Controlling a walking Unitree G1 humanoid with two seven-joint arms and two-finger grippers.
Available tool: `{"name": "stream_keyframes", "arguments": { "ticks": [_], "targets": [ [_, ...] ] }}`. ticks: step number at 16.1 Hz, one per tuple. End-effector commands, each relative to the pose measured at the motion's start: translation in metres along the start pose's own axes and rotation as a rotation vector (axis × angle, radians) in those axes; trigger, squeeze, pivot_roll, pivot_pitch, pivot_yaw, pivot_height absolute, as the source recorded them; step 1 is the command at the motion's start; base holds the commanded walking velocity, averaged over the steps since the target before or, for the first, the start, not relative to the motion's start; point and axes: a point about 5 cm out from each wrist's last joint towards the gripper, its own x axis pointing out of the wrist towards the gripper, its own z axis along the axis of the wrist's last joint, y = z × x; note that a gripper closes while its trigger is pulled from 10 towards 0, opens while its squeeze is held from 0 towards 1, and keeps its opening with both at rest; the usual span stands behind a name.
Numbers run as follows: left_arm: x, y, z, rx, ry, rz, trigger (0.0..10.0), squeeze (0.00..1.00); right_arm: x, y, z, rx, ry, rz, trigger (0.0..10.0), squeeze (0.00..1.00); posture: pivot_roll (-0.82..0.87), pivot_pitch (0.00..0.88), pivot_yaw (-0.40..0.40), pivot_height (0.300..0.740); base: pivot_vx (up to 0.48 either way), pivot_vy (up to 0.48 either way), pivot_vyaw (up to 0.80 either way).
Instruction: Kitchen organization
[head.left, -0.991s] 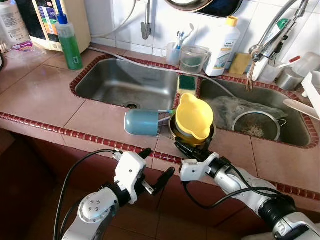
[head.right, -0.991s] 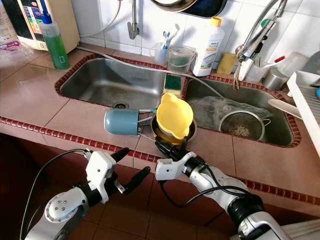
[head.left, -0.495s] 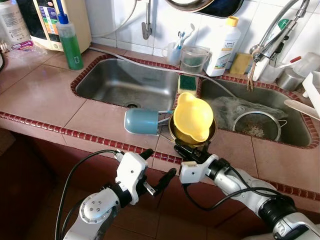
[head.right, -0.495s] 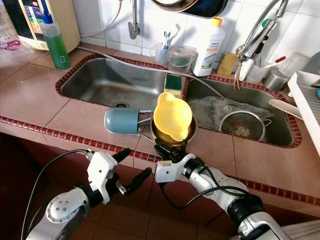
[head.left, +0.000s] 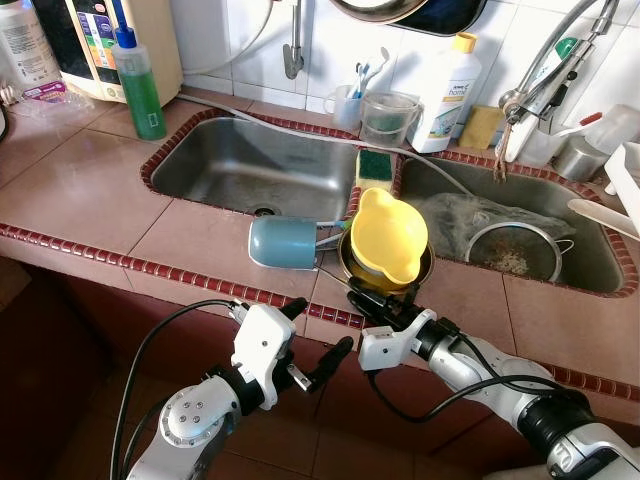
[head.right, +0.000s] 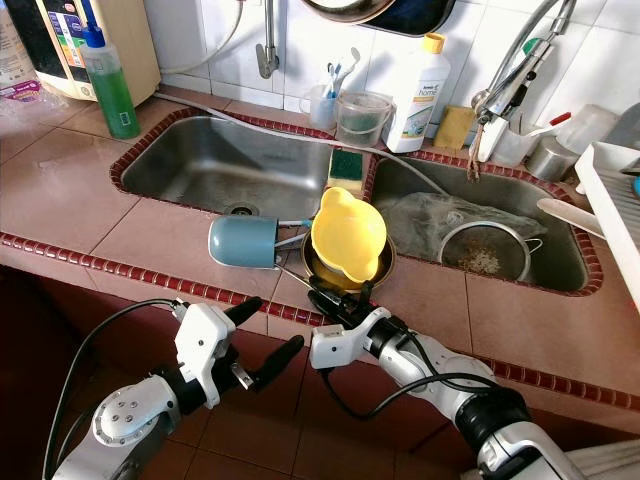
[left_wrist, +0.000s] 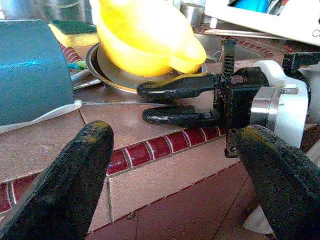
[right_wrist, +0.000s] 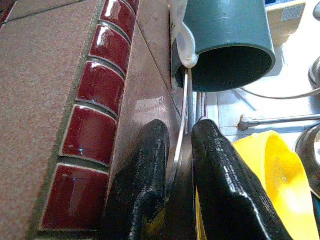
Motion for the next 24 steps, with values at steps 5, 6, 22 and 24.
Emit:
{"name": "stream_keyframes", "arguments": {
  "ticks": [5, 6, 22, 24],
  "targets": [
    [0.002, -0.005, 0.004, 0.007, -0.01, -0.023, 10.0, 0.0, -0.005, 0.013, 0.004, -0.051, -0.045, 0.089, 10.0, 0.0, -0.05, 0.066, -0.063, 0.74, 0.0, 0.0, 0.0],
    [0.002, -0.005, 0.004, 0.006, -0.01, -0.023, 10.0, 0.0, -0.005, 0.014, 0.004, -0.059, -0.053, 0.094, 10.0, 0.0, -0.05, 0.067, -0.062, 0.74, 0.0, 0.0, 0.0],
    [0.002, -0.005, 0.004, 0.006, -0.01, -0.017, 10.0, 0.0, -0.01, 0.021, 0.012, -0.009, -0.129, 0.157, 4.1, 0.0, -0.05, 0.079, -0.064, 0.74, 0.0, 0.0, 0.0],
    [0.002, -0.005, 0.004, 0.005, -0.011, -0.016, 10.0, 0.0, -0.011, 0.023, 0.015, -0.005, -0.149, 0.168, 0.6, 0.0, -0.05, 0.079, -0.064, 0.74, 0.0, 0.0, 0.0]
  ]
}}
